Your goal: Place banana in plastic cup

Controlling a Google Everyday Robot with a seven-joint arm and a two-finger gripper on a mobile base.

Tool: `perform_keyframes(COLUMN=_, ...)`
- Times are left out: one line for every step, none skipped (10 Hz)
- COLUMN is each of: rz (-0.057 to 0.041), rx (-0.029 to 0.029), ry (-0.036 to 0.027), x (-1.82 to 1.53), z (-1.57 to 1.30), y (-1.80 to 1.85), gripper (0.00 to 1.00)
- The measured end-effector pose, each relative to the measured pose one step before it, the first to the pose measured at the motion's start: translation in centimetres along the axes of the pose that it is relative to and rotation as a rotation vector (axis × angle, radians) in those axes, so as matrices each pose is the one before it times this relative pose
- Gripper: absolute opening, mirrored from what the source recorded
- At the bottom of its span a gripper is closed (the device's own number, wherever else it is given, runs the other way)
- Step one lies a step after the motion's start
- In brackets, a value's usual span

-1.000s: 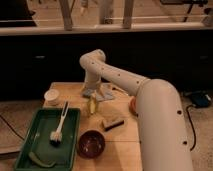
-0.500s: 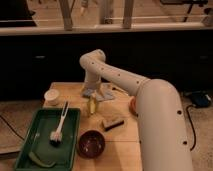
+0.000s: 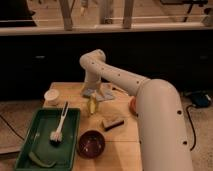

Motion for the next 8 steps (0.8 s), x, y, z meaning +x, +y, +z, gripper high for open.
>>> perform_keyframes(rz=-0.00005, rx=0.00003, ry=-0.00003, x=0.000, z=0.002, y=0.000, gripper=0.80)
perform_keyframes(rz=0.00002, rx=0.00003, ry=-0.00002, x=0.000, z=0.001, y=-0.002, gripper=0.80)
perform_keyframes(rz=-0.00002, rx=0.00000, ry=0.00000, x=-0.001, z=-0.003, y=-0.002, gripper=0.80)
perform_keyframes(rz=0.00001, rx=0.00000, ry=0.00003, x=0.000, z=-0.002, y=0.001, gripper=0.80)
perform_keyframes(rz=0.00002, rx=-0.00003, ry=-0.00003, x=0.000, z=0.002, y=0.001, gripper=0.80)
perform_keyframes(rz=-0.00001, rx=-0.00001, ry=0.00006, x=0.002, z=-0.002, y=0.000, gripper=0.80)
perform_keyframes(rz=0.00001, rx=0.00000, ry=0.00001, x=0.001, z=0.002, y=0.001, gripper=0.80)
perform_keyframes(rz=0.00001, rx=0.00003, ry=0.00000, x=0.000, z=-0.003, y=-0.001, gripper=0.80)
